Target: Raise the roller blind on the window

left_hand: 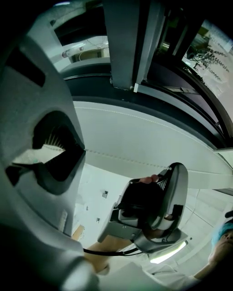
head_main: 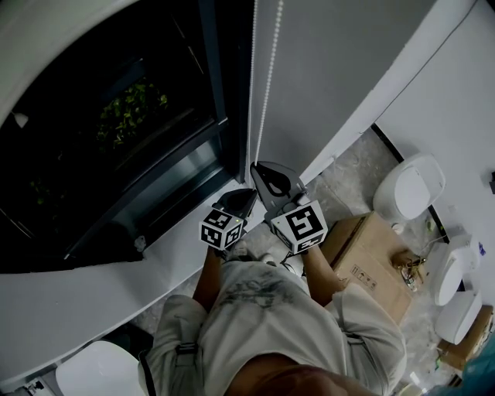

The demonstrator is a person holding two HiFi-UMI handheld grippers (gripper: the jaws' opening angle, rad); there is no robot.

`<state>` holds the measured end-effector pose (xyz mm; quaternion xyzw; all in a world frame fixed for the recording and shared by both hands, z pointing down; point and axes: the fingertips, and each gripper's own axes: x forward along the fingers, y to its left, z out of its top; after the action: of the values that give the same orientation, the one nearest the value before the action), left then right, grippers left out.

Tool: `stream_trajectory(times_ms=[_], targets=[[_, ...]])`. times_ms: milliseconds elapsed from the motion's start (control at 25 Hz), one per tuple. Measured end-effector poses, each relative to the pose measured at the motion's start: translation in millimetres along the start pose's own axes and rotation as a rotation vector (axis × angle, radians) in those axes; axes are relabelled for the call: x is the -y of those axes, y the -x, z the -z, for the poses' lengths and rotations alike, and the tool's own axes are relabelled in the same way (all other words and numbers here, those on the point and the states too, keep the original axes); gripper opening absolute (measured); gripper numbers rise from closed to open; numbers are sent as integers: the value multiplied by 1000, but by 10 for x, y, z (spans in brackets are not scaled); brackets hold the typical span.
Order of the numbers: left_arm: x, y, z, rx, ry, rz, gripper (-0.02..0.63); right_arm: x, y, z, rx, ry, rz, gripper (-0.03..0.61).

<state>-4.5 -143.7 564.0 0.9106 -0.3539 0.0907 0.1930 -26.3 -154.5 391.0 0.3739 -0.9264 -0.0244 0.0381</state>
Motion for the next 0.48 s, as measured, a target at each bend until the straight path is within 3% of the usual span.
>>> stream_trajectory(times_ms=[280,480], targets=[[63,107,-95,19,-34,-10,29,32,25,21,-9,11,7,11],[180,350,-558,110,-37,0,78,59,45,5,-2,14,11,11]])
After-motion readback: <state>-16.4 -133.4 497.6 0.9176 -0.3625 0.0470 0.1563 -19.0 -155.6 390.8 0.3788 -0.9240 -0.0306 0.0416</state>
